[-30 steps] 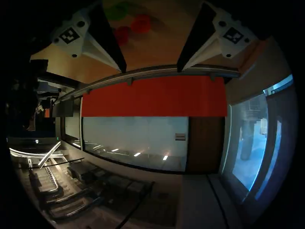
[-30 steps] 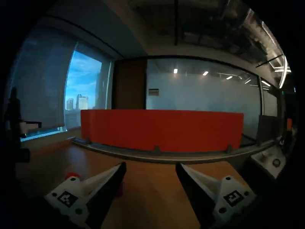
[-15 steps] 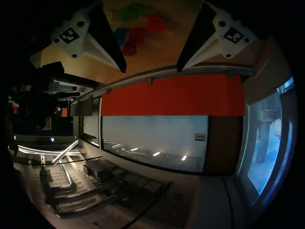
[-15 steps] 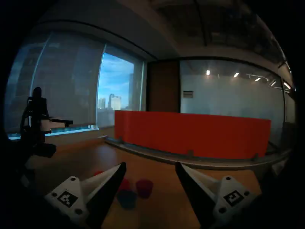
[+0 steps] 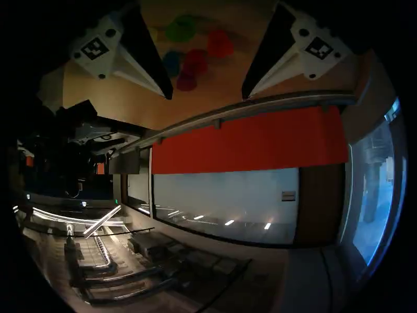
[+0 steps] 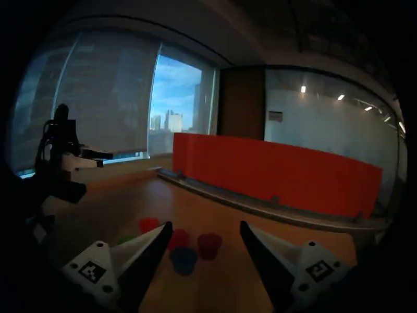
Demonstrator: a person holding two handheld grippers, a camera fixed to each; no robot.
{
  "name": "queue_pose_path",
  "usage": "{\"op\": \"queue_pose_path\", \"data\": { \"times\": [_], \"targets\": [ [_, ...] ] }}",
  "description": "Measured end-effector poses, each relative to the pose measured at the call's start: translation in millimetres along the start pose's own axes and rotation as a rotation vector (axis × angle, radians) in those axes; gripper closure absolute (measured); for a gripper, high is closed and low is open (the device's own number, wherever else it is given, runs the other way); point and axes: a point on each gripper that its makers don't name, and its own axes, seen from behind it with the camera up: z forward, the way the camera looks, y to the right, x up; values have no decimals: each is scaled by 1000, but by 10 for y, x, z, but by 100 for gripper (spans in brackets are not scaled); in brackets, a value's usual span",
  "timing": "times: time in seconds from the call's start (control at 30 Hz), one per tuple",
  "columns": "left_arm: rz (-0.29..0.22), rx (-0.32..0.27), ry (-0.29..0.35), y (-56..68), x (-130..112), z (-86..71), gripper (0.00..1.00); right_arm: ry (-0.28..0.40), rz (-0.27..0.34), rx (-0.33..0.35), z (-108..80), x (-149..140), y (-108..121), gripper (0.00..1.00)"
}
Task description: Pour water
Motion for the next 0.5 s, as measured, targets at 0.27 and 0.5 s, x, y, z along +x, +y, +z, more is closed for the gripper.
{"op": "queue_pose_path", "data": {
  "times": [0.27,0.5],
  "targets": [
    [10,-68,-54,145,-211,23,2,-65,-47,35,44,-155,-77,0],
    [25,-87,-98,158,-415,47,2,-99,-55,52,93,-274,-80,0]
  ]
}}
